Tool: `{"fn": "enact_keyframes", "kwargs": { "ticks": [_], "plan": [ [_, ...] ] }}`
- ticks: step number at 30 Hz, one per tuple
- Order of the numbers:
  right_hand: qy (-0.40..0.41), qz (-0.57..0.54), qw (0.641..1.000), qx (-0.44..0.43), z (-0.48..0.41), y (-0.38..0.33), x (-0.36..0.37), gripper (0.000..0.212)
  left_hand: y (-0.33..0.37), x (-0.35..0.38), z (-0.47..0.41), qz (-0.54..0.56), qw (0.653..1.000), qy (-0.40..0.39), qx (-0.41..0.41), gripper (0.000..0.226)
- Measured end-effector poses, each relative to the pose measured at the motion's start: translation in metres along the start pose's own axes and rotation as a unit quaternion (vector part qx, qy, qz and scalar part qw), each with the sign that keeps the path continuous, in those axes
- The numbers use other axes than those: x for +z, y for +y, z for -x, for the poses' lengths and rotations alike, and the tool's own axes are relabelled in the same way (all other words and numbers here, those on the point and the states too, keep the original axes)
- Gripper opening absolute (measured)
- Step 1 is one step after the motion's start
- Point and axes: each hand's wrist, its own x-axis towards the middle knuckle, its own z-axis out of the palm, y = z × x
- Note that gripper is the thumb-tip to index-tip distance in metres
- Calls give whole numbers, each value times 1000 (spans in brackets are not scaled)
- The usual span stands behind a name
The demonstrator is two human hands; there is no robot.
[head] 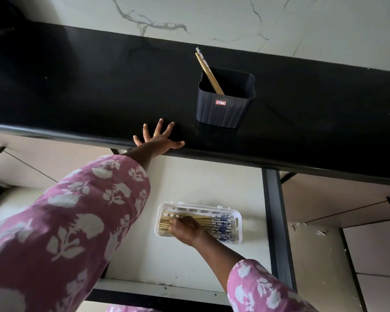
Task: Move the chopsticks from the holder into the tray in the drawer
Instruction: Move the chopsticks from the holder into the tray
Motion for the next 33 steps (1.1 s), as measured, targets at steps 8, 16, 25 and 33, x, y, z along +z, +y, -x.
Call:
{"fn": "enact_keyframes", "kwargs": {
  "ticks": [8,16,25,33],
  "plan": [
    [12,53,998,6,-7,2,-16,20,2,-3,1,-3,1000,-9,-2,84],
    [500,85,855,-112,-10,31,-132,7,2,-1,-2,3,1000,-8,-6,85],
    [613,-18,789,35,-31,46,-300,21,3,-4,0,-12,1000,-21,-13,86],
    [405,4,886,224,-79,63,-348,23,5,-5,3,-11,1000,-18,-11,85]
  ]
}}
